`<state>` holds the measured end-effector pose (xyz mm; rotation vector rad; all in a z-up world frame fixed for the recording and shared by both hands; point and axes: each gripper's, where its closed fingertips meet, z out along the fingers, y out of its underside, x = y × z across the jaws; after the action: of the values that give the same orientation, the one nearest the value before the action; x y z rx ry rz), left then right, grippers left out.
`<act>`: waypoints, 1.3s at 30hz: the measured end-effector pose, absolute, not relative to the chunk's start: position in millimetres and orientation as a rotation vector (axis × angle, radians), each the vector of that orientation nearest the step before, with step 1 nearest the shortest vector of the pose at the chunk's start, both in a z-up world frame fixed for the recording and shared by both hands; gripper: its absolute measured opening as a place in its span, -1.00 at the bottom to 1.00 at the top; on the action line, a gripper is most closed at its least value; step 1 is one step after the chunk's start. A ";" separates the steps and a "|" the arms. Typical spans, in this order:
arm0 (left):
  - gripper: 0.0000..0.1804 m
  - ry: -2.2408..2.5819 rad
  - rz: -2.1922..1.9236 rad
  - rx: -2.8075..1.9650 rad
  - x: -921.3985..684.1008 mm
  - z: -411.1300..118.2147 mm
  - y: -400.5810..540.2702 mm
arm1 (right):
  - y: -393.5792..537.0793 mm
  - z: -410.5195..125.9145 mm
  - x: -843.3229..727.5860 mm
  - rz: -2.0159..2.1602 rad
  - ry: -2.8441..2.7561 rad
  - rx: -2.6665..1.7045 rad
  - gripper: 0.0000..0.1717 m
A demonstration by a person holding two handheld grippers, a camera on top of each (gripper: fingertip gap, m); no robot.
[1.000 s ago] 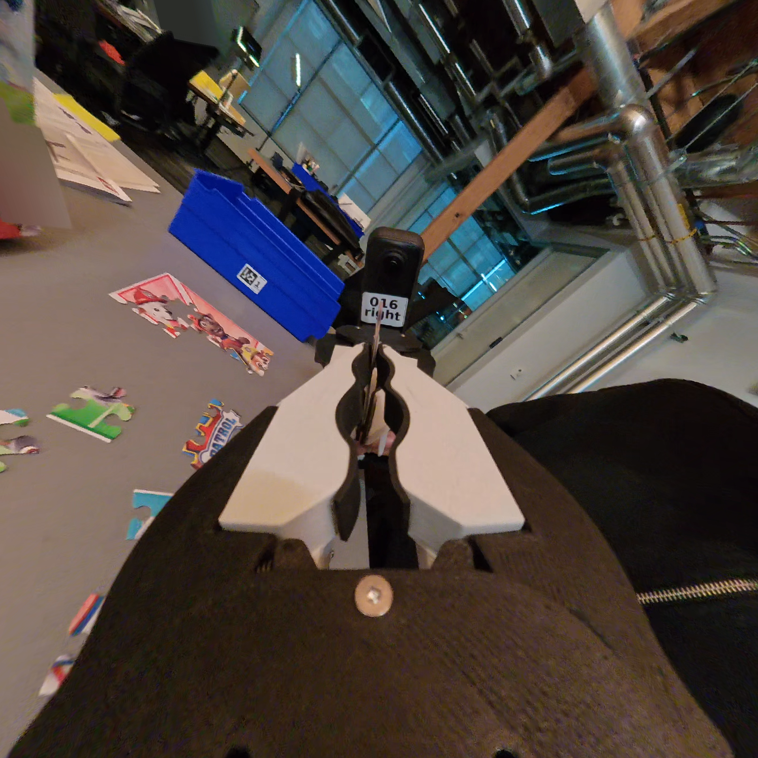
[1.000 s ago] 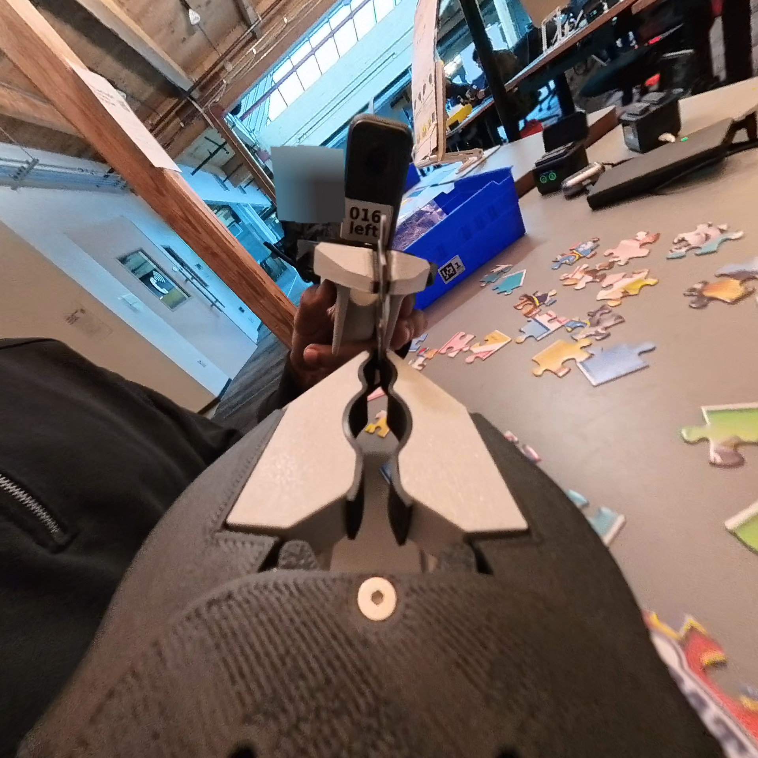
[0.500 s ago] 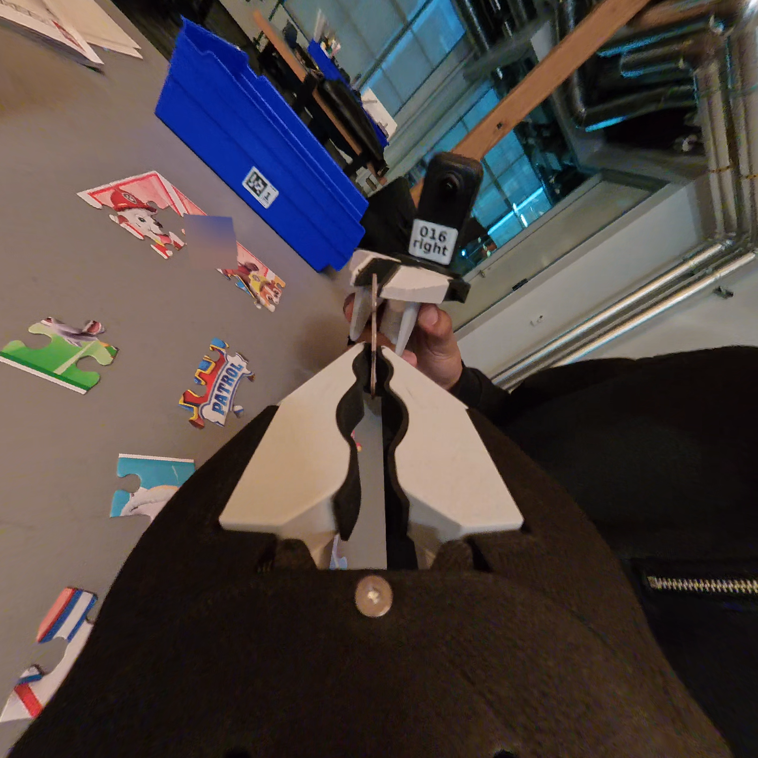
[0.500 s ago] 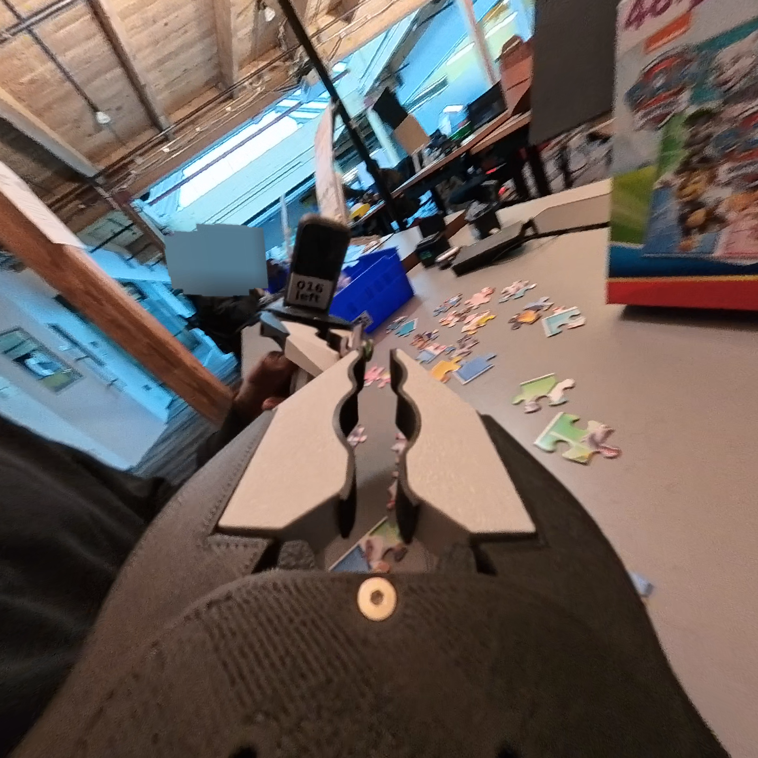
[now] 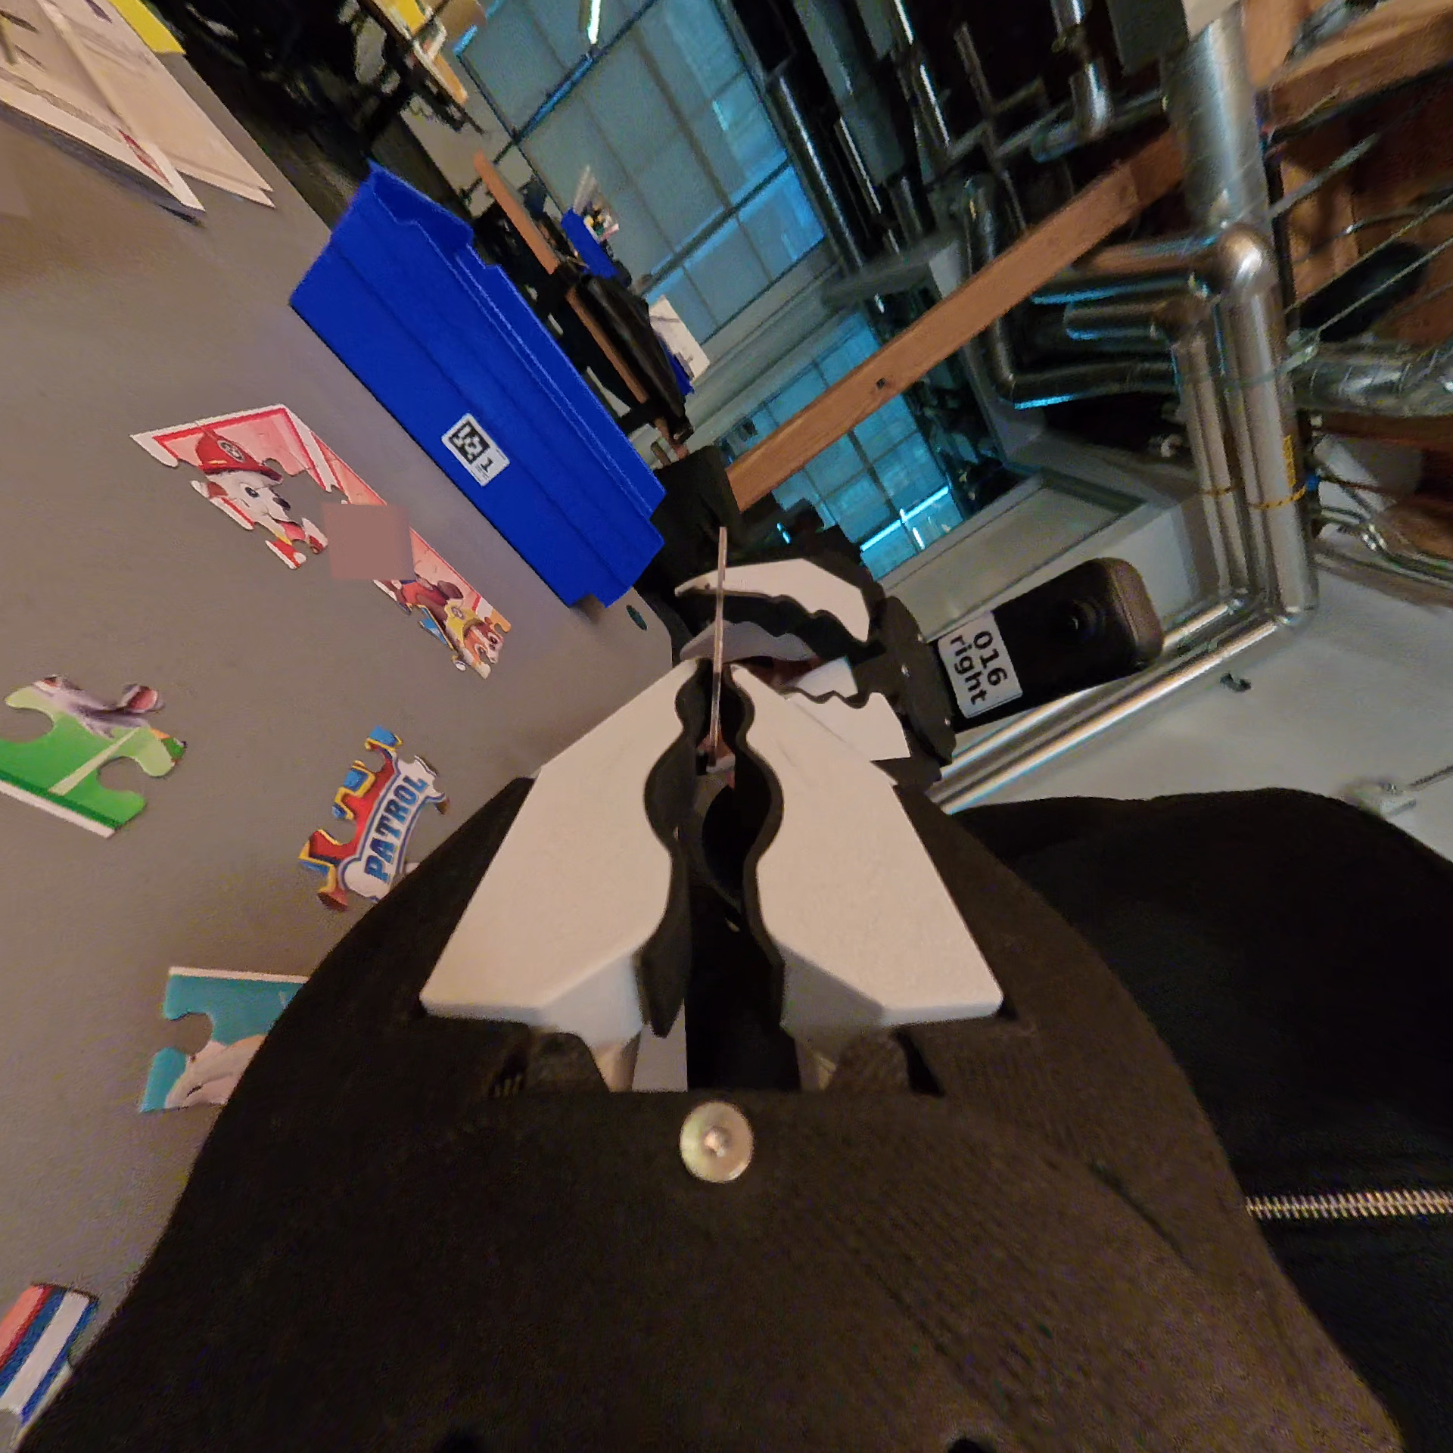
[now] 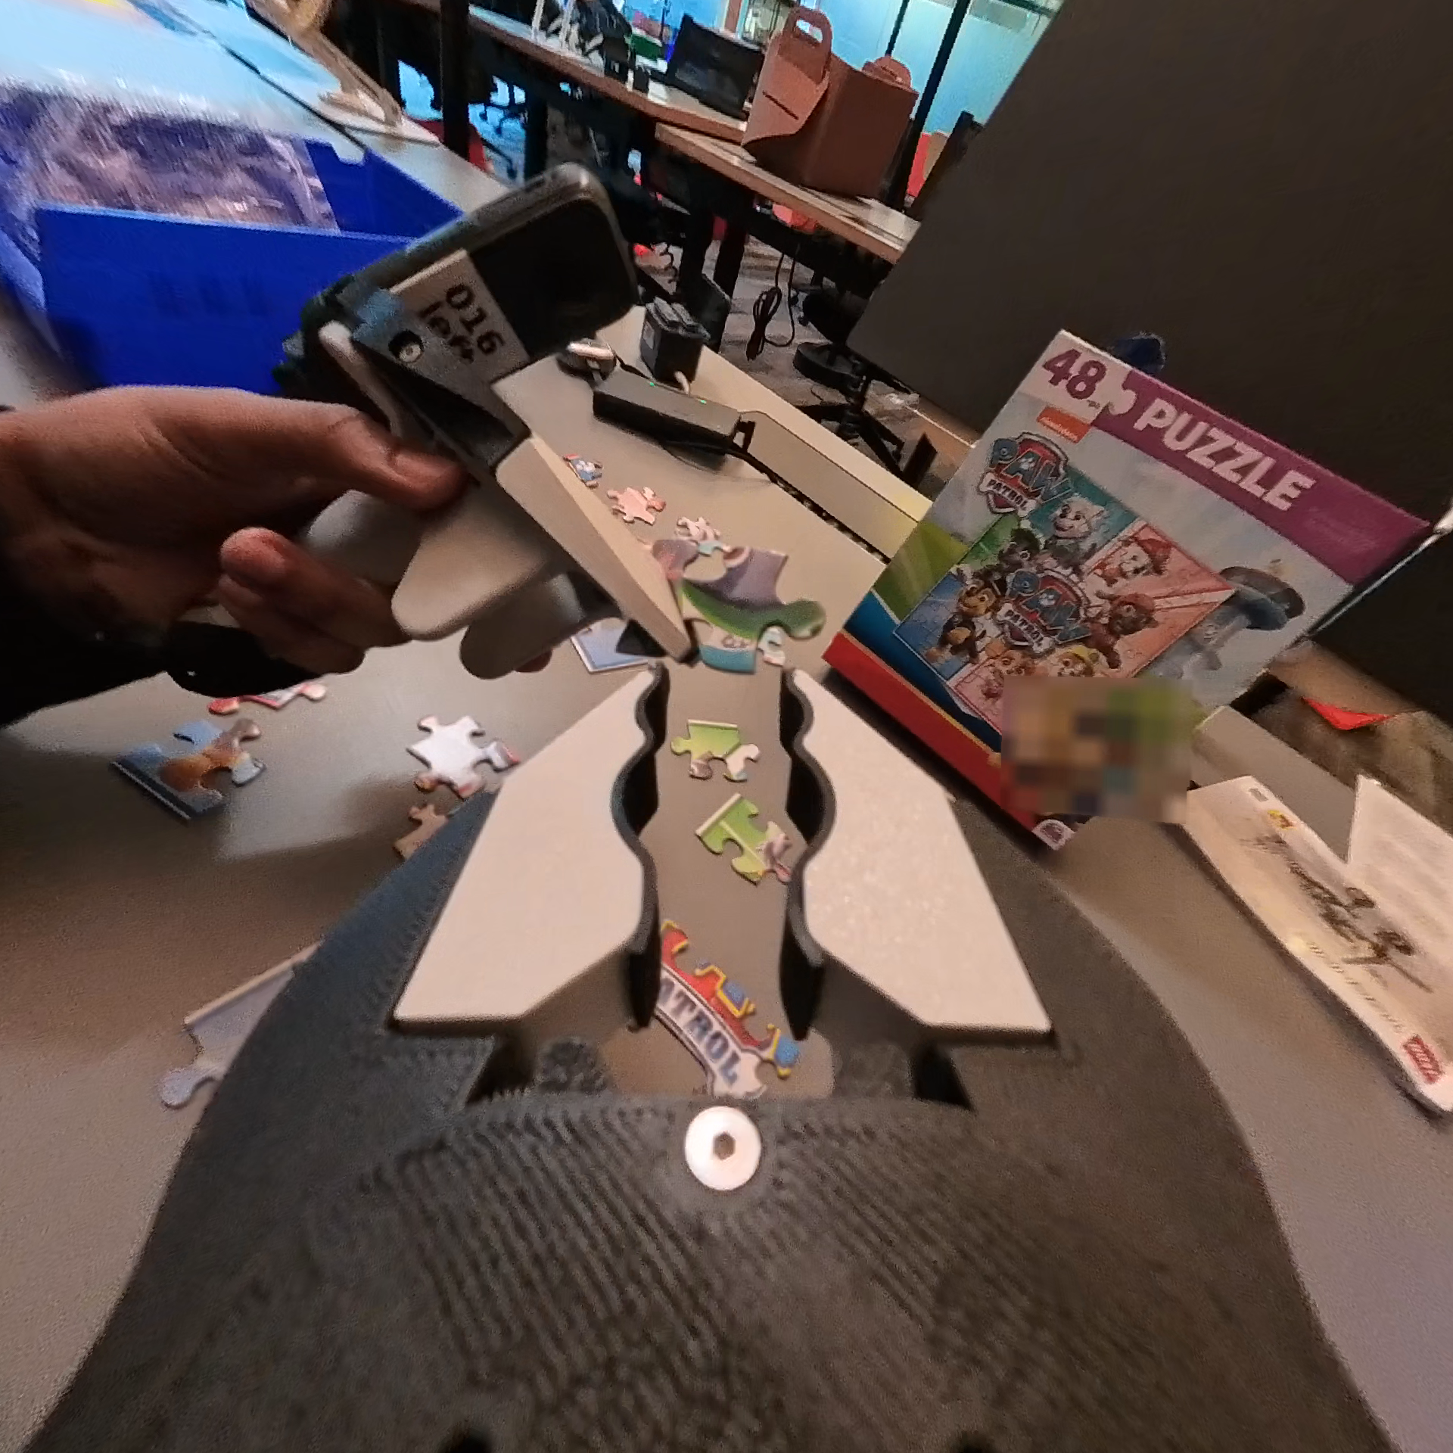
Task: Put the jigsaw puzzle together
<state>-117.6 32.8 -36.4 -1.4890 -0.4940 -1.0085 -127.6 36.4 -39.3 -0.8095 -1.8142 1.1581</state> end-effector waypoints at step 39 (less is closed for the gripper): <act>-0.93 -0.528 -0.689 -1.745 -152.7 -77.3 20.5 | 88.3 -90.3 -143.6 0.737 -2.175 -0.679 -0.86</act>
<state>-152.7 20.5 -77.3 -1.7454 -0.5283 -0.6887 -143.6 88.3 -90.3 -0.6788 -2.1750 0.7366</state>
